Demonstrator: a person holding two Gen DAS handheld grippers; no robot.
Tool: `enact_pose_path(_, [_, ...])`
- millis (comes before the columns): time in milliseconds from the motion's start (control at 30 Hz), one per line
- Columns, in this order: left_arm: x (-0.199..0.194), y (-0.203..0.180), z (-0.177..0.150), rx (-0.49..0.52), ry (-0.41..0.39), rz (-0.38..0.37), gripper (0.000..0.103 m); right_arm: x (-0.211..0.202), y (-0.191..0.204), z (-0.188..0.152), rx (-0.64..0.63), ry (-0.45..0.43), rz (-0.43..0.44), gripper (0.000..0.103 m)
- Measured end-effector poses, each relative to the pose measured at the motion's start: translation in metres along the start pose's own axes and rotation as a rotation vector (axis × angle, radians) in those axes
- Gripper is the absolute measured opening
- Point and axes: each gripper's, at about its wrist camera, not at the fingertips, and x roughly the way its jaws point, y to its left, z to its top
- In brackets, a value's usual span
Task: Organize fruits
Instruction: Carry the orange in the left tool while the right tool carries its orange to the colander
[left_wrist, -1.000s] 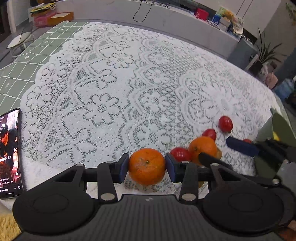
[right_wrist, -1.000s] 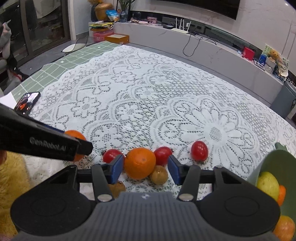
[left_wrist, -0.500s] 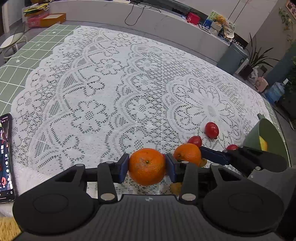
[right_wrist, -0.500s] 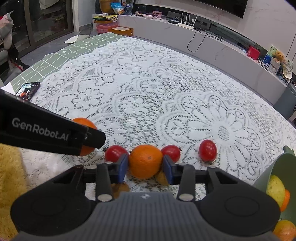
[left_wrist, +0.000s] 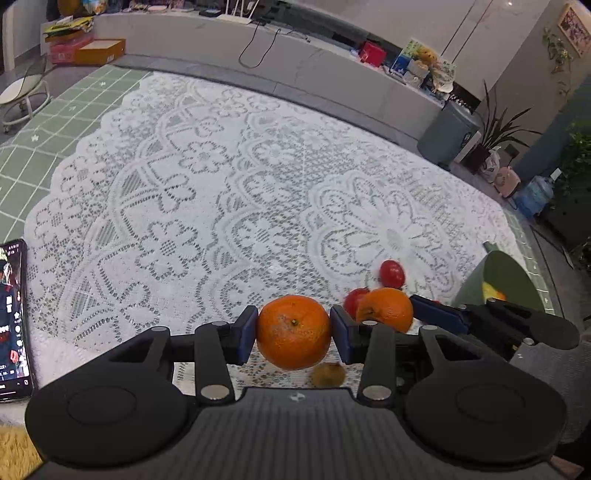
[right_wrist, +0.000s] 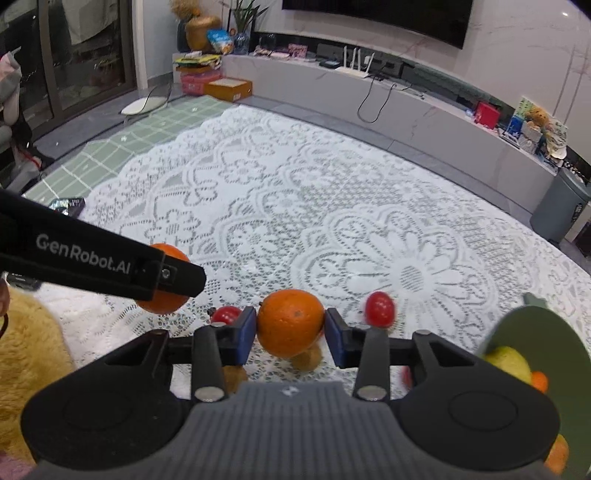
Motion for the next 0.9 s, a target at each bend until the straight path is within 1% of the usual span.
enact_pose_path(167, [-0.013, -0.016, 0.000, 0.026, -0.024, -0.014, 0.048, -0.031, -0.015, -0.004, 0.030, -0.043, -0.027, 0.038])
enact_pose_path(267, [-0.019, -0.031, -0.001, 0.059, -0.037, -0.030, 0.048, -0.047, -0.026, -0.009, 0.055, -0.059, -0.049, 0.038])
enact_pose_path(400, [-0.026, -0.055, -0.005, 0.111, -0.046, -0.064, 0.048, -0.069, -0.044, -0.020, 0.077, -0.074, -0.098, 0.038])
enact_pose_path(667, [-0.029, -0.105, -0.015, 0.230, -0.037, -0.124, 0.048, -0.104, -0.086, -0.047, 0.152, -0.077, -0.195, 0.038])
enact_pose_path(900, [-0.023, -0.150, -0.024, 0.338, -0.025, -0.173, 0.048, -0.119, -0.119, -0.069, 0.220, -0.073, -0.268, 0.038])
